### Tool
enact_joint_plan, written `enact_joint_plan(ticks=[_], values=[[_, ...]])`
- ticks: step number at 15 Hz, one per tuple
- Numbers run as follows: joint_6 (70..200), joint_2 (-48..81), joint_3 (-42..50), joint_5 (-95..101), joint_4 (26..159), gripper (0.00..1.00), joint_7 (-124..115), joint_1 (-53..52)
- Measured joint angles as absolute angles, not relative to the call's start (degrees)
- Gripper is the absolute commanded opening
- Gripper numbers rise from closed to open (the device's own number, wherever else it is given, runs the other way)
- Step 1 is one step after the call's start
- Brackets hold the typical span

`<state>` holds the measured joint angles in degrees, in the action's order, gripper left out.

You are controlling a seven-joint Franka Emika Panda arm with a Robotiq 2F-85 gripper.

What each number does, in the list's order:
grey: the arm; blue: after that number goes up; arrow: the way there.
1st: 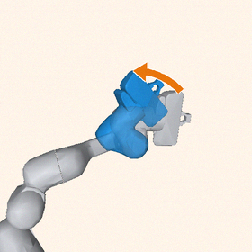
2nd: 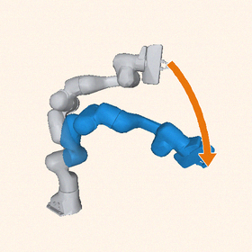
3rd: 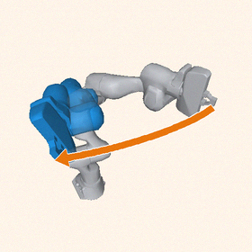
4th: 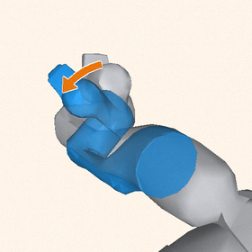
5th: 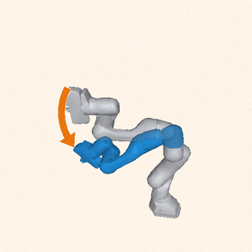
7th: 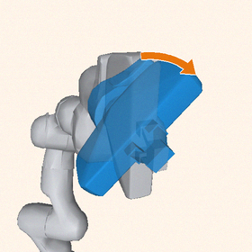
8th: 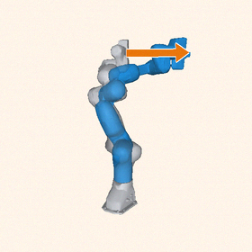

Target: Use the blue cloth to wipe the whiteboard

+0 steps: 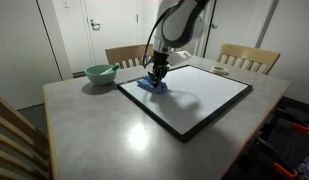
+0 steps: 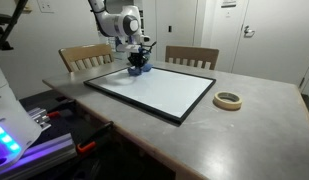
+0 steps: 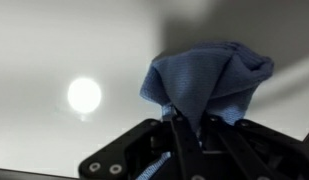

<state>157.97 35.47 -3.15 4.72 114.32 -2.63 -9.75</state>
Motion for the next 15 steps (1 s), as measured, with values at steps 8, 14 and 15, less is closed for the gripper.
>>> enact_joint_plan(ticks=[8, 14, 15], values=[[157.9, 31.25, -5.46, 3.38, 121.57, 0.03, -2.74, -8.83], [158.86, 28.93, -5.69, 3.02, 125.73, 0.03, -4.27, -9.12], [159.51, 28.67, -5.72, 2.67, 126.4, 0.03, -4.31, -9.12]])
